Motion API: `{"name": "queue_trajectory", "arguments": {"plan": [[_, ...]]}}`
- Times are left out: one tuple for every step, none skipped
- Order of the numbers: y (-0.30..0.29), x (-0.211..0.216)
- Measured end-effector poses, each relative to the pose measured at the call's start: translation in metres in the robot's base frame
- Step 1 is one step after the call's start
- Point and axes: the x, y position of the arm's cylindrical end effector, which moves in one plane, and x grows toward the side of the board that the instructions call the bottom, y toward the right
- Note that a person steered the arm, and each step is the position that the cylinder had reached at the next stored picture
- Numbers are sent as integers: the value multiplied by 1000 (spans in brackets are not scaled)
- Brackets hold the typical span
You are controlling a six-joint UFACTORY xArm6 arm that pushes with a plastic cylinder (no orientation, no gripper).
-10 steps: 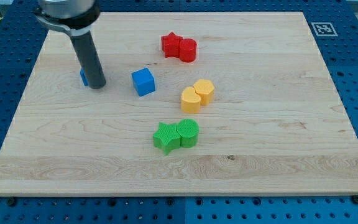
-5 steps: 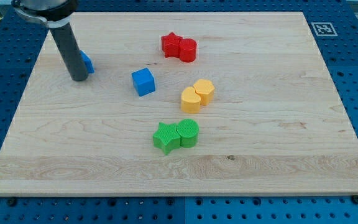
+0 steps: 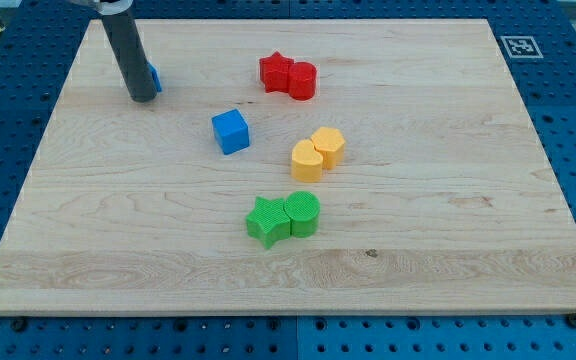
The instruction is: Push the blue triangle towards the top left
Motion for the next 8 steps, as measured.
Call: {"name": "queue_trajectory", "arguments": {"plan": [[-1,-26],[-3,-44],[-3,-48],[-3,-60],[-1,-74],[-1,-77],[-1,-86],[-4,-105]]}}
